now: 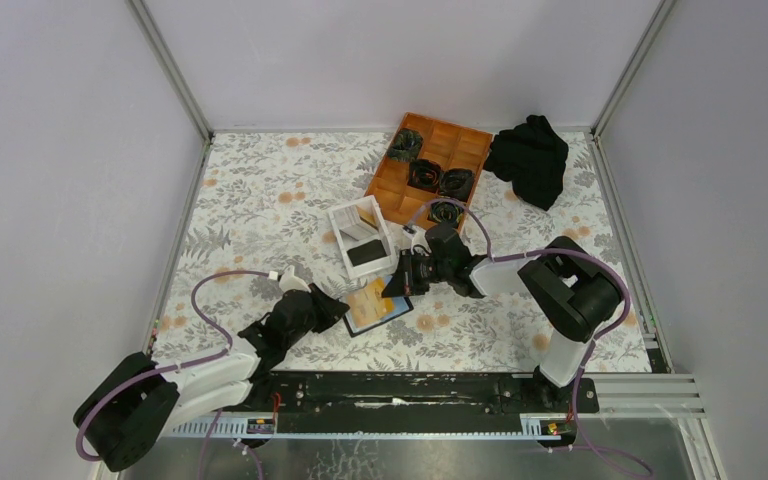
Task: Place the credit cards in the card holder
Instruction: Insert the credit card into the card holder.
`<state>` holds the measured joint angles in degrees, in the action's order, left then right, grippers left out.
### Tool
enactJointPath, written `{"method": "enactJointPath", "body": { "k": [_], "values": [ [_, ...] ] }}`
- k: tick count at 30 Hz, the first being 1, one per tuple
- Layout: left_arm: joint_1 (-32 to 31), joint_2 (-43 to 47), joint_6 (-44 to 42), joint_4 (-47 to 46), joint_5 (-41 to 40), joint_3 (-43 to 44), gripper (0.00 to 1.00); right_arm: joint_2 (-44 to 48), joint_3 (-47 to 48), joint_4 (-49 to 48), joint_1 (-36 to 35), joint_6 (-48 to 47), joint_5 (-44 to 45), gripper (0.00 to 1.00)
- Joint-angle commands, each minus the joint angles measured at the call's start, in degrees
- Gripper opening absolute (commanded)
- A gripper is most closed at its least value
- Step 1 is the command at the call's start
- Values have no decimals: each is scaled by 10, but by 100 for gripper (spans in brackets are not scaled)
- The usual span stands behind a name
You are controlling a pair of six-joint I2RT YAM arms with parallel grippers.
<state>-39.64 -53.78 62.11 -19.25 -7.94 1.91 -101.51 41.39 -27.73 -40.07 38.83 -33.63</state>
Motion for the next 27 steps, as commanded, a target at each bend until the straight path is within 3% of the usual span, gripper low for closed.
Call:
{"method": "enactJointPath", "body": {
  "k": [1,27],
  "values": [
    [4,-5,-12,-6,0,5,20,-5,0,-24,-3,3,0,0],
    [4,-28,-25,-4,5,17,17,-34,-33,-61,-27,17,29,0]
  ]
}}
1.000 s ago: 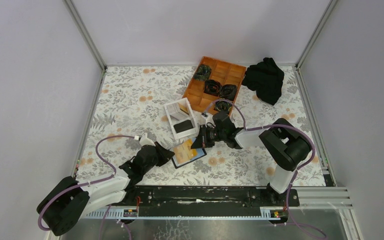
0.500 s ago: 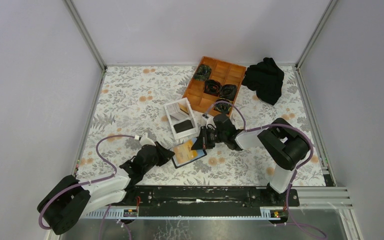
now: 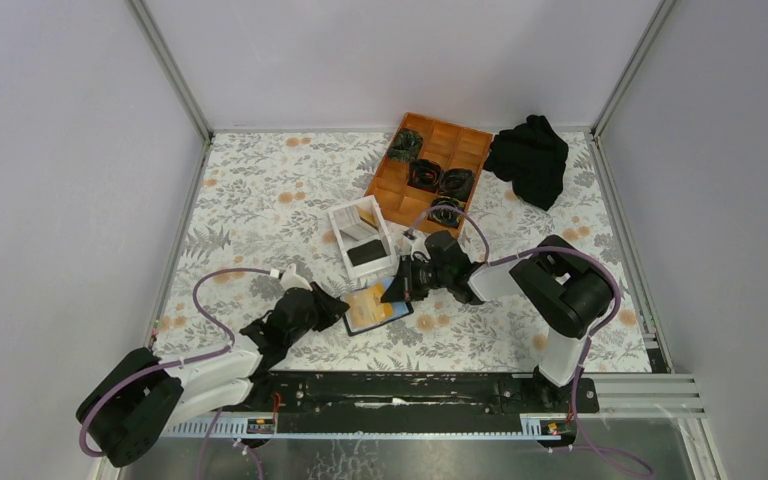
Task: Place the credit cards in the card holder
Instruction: Insert the credit card into the card holder.
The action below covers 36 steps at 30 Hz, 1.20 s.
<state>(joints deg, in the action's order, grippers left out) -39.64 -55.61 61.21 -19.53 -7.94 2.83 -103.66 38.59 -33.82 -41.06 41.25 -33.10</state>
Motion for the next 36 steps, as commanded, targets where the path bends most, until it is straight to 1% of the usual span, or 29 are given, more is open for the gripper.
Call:
{"method": "enactJointPath", "body": {
  "k": [1,19,27,31,36],
  "values": [
    [4,-10,-16,-1,5,8,17,-14,-5,-1,-18,-8,26,0],
    [3,-58,-34,8,21,22,13,-36,-12,-18,-33,-10,94,0],
    [4,-66,-36,12,24,25,12,-35,5,7,-33,-36,140,0],
    [4,-69,-36,12,26,24,11,-32,0,-3,-36,-27,151,0],
    [3,-69,-34,8,27,20,10,-29,-1,1,-56,-15,162,0]
  ]
}}
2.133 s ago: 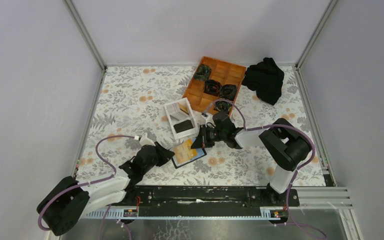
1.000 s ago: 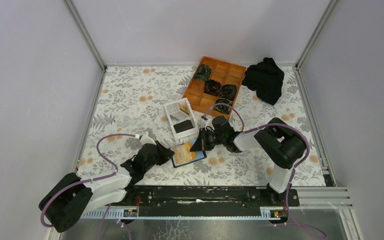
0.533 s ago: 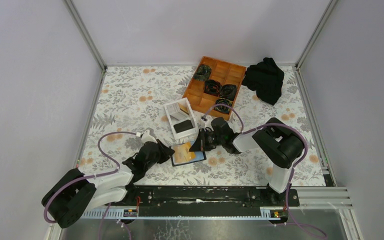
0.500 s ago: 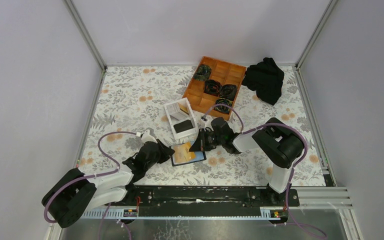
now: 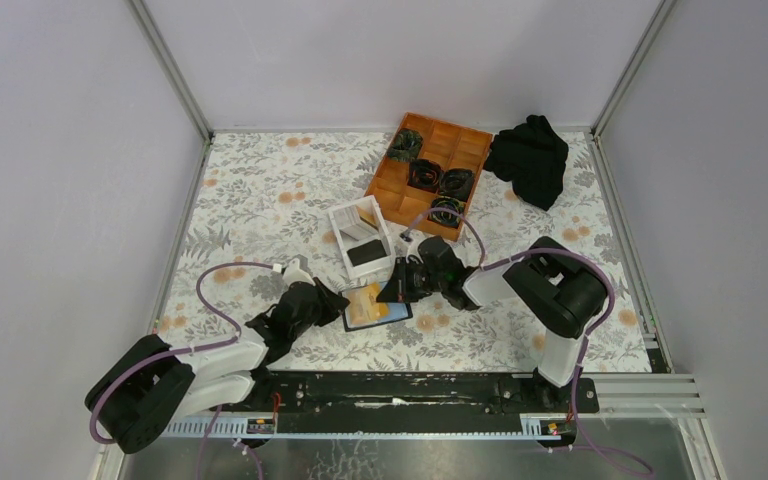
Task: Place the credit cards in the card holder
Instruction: Insert the credit card into the card holder.
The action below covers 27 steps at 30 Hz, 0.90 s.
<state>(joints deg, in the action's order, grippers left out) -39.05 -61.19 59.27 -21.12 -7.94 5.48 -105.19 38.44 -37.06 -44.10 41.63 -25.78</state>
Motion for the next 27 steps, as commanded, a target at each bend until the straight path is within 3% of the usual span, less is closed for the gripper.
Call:
{"method": "enactJointPath", "body": {
  "k": [1,6,7,9,13,27],
  "values": [
    [-3,-14,-14,23,28,-6,10,-13,3,38,-30,-17,92,0],
    [-7,-18,-14,19,27,-4,9,-4,14,73,-59,-4,121,0],
    [-8,-19,-14,18,28,-5,9,-2,15,76,-64,0,124,4],
    [-9,-20,-14,17,26,-5,9,3,15,84,-68,2,128,26],
    [-13,-23,-13,14,26,-5,8,19,17,108,-72,-1,145,42],
    [-21,-12,-5,18,22,-7,5,30,101,289,-122,-50,265,46]
  ]
}}
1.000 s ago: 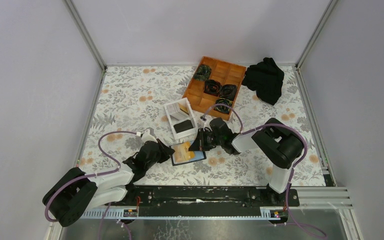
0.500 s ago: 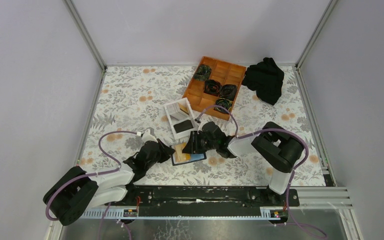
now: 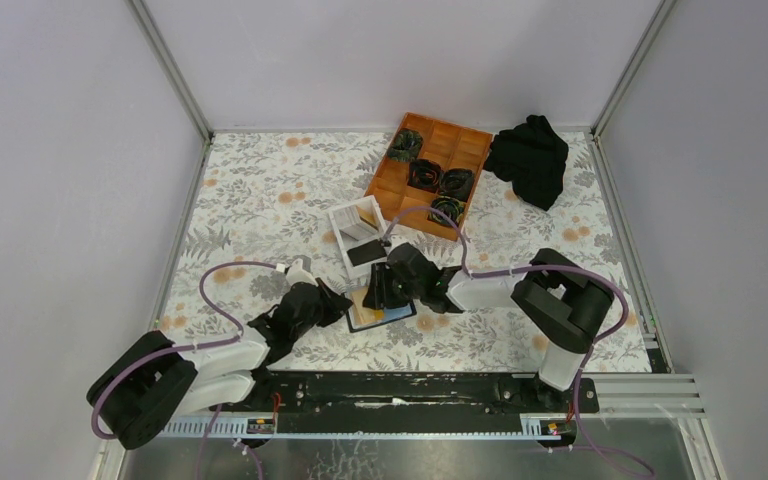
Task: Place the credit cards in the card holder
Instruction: Insert the credit card into the card holder.
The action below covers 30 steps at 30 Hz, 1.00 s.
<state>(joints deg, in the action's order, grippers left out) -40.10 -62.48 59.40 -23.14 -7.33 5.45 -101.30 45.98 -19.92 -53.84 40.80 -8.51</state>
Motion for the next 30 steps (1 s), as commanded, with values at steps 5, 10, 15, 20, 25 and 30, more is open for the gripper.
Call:
{"method": "enactJointPath", "body": {
  "k": [5,10,15,20,25,30],
  "values": [
    [-10,20,-8,55,11,-8,5,0,40,158,-39,-52,136,46],
    [-11,27,-4,54,10,-13,5,-8,80,213,-60,-69,178,46],
    [-14,28,-3,52,11,-13,5,-25,113,251,-78,-77,198,46],
    [-16,29,0,52,11,-10,5,-42,141,272,-92,-84,193,50],
    [-18,31,1,51,11,-8,4,-49,152,280,-99,-84,185,54],
    [-18,36,4,44,9,-12,4,-46,159,287,-102,-89,178,58]
  ]
}}
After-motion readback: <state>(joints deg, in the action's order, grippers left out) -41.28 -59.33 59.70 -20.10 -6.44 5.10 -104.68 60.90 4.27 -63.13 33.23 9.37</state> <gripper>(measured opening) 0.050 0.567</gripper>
